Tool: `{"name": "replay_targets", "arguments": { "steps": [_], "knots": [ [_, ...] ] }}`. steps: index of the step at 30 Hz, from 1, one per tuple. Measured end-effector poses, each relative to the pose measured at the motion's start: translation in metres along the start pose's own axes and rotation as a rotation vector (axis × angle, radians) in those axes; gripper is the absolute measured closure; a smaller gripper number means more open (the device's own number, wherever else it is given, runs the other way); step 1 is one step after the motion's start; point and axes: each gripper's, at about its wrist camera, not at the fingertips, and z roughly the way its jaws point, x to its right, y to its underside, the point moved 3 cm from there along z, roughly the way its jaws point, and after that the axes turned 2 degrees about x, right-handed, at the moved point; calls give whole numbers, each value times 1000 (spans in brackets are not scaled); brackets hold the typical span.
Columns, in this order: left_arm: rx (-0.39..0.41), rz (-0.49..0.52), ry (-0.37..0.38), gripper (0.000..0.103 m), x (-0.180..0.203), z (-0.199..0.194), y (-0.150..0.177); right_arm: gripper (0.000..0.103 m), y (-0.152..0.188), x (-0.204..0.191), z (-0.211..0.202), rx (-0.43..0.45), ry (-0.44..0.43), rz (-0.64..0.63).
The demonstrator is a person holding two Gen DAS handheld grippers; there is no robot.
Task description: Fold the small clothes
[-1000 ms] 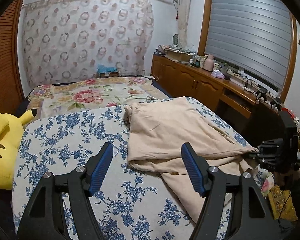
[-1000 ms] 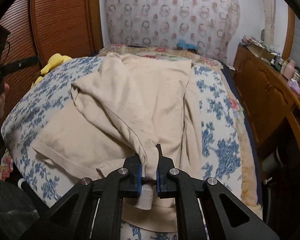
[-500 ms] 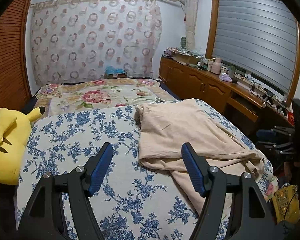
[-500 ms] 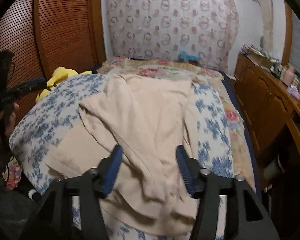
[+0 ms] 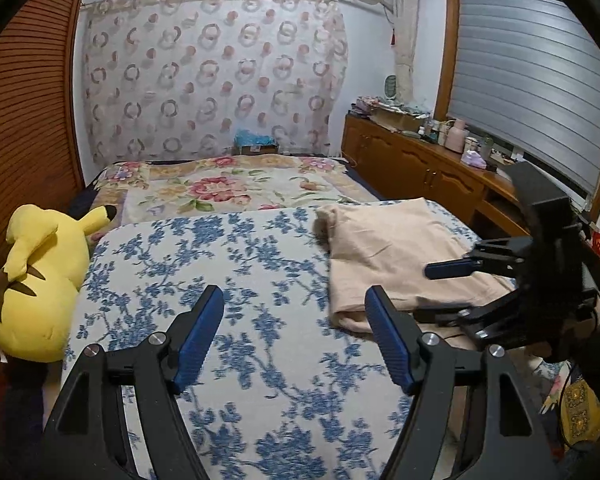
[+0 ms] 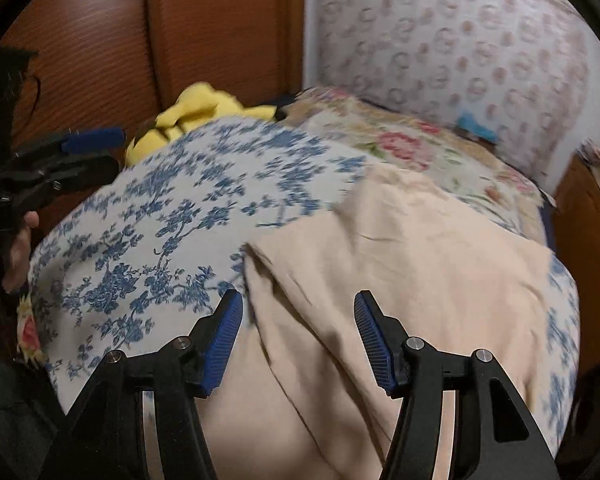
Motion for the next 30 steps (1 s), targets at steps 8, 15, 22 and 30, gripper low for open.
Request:
{"name": "replay_targets", "arguments": {
  "steps": [8, 15, 22, 30],
  "knots": [
    [-30, -26, -17, 29, -26, 14, 4, 43, -21, -13, 60, -116, -65, -85],
    [-54, -44, -22, 29, -38, 29, 4, 44, -33, -4, 84, -146, -82, -124],
    [-81, -30, -5, 29, -32, 47, -1, 95, -45, 30, 63, -81, -94, -51],
    [-123, -14, 43, 29, -9, 75, -5, 95, -68, 124, -13, 71, 66, 54]
  ]
}}
